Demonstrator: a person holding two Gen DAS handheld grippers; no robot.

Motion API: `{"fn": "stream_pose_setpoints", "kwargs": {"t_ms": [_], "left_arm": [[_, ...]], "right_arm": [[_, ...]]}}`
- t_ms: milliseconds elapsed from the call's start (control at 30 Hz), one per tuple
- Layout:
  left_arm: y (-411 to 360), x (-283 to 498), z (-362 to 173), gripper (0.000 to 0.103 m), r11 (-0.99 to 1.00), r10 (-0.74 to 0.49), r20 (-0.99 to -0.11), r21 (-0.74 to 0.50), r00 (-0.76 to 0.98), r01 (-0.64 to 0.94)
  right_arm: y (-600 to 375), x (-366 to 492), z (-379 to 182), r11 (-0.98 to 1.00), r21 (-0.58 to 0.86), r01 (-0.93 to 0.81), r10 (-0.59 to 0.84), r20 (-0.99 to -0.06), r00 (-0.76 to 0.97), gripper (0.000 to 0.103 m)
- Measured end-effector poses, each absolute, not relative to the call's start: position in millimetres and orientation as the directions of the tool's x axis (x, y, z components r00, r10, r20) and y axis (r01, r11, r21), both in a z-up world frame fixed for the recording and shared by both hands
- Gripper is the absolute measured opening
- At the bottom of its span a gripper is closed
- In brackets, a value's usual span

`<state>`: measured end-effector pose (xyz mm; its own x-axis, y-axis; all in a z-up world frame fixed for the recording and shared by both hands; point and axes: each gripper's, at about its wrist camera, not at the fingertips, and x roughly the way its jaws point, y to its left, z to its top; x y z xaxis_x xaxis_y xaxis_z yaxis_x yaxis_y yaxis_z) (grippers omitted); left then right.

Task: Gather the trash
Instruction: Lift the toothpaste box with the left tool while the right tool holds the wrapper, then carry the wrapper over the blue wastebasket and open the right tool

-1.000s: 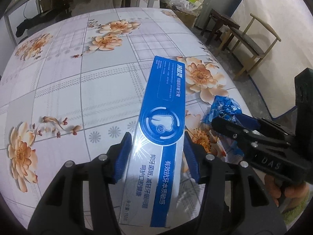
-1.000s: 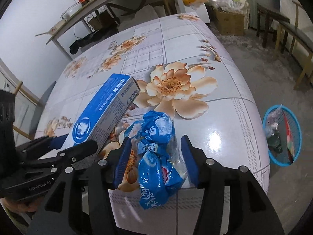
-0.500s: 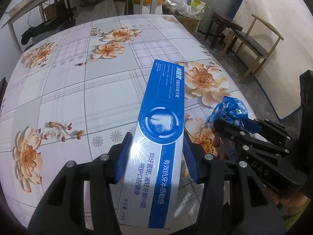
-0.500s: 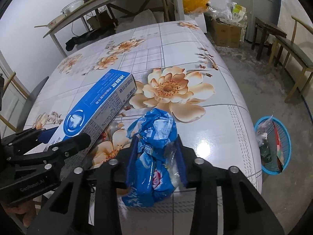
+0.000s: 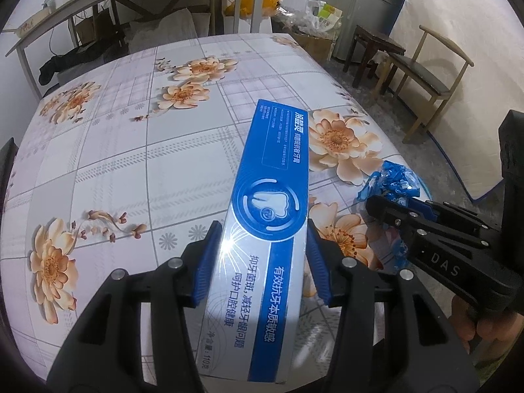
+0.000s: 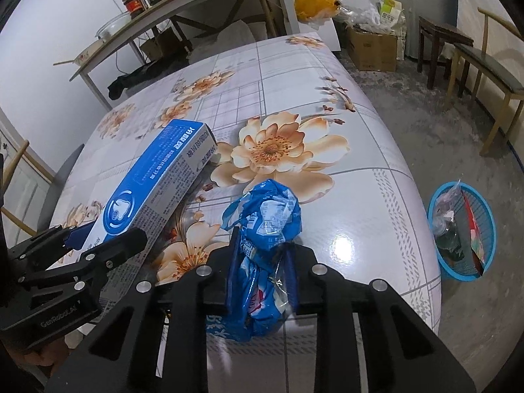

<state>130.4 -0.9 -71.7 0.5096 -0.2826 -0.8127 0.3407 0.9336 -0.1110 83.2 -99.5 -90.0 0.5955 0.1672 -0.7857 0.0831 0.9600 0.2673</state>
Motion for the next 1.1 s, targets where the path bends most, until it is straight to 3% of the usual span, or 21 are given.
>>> {"fn": "stream_pose_setpoints", "kwargs": {"t_ms": [700, 1100], "left_arm": [[-6, 117, -53, 0.048, 0.932, -0.287, -0.788, -0.099, 0.545, 0.347], [-60, 115, -18, 0.048, 0.860, -0.415, -0.756, -0.145, 0.506, 0.489]], "right_arm": [[-111, 70, -77, 0.940, 0.332, 0.082, 0.210, -0.749, 0.629, 0.023], [-181, 27, -57, 0.856, 0.480, 0.190, 0.203, -0.651, 0.732, 0.023]]}}
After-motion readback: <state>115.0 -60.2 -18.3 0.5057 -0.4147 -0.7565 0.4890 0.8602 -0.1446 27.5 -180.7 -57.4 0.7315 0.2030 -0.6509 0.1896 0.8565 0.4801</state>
